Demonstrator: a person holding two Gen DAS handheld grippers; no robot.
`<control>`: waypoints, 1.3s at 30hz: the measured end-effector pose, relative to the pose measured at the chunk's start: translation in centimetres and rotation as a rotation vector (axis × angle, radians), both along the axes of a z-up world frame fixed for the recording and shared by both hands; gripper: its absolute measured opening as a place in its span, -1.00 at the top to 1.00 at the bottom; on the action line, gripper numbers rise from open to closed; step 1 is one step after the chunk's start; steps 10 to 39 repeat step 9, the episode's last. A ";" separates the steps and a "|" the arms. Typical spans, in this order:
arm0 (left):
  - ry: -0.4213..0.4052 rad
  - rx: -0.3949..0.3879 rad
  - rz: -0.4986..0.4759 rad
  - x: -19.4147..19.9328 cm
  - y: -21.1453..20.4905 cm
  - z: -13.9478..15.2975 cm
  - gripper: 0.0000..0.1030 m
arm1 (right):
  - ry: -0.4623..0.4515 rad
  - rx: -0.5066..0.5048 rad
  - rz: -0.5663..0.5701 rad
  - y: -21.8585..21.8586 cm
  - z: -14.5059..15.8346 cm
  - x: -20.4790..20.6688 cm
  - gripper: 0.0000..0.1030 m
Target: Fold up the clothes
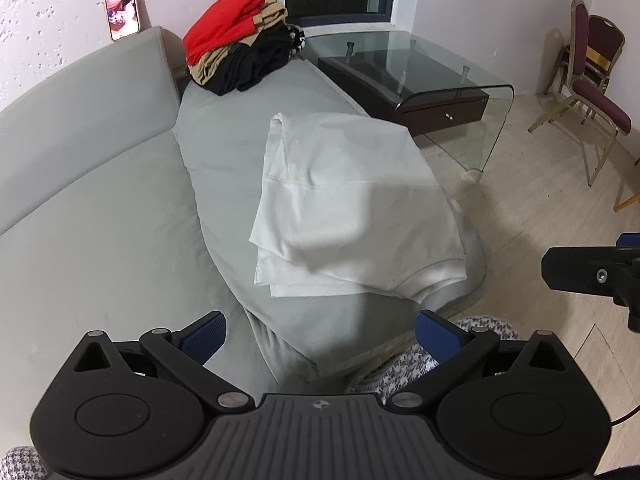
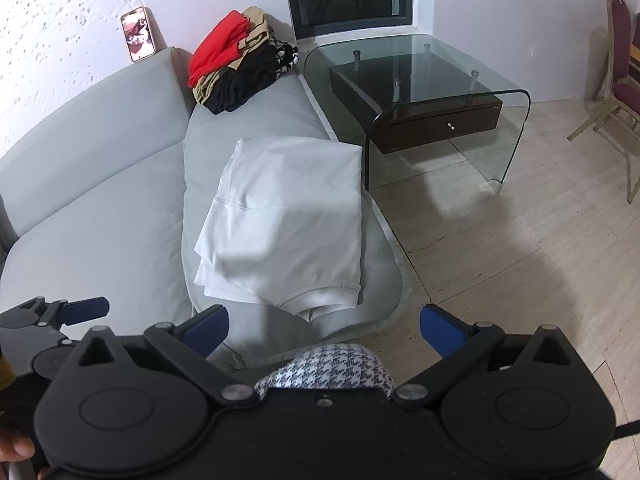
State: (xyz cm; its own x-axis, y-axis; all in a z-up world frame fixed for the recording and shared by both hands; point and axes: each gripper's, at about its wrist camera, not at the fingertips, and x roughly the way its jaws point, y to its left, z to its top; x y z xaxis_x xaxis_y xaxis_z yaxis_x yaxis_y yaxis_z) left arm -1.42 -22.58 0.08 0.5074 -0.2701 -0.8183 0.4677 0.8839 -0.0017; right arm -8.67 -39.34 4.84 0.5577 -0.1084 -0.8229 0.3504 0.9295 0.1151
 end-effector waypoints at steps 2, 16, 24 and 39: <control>0.005 -0.002 -0.003 0.0 -0.1 -0.2 -0.99 | 0.003 0.001 0.001 0.0 -0.1 0.1 -0.99; -0.009 -0.017 0.008 0.0 0.0 -0.6 -0.99 | 0.003 0.007 0.005 0.3 -0.4 0.1 -0.99; -0.009 -0.017 0.008 0.0 0.0 -0.6 -0.99 | 0.003 0.007 0.005 0.3 -0.4 0.1 -0.99; -0.009 -0.017 0.008 0.0 0.0 -0.6 -0.99 | 0.003 0.007 0.005 0.3 -0.4 0.1 -0.99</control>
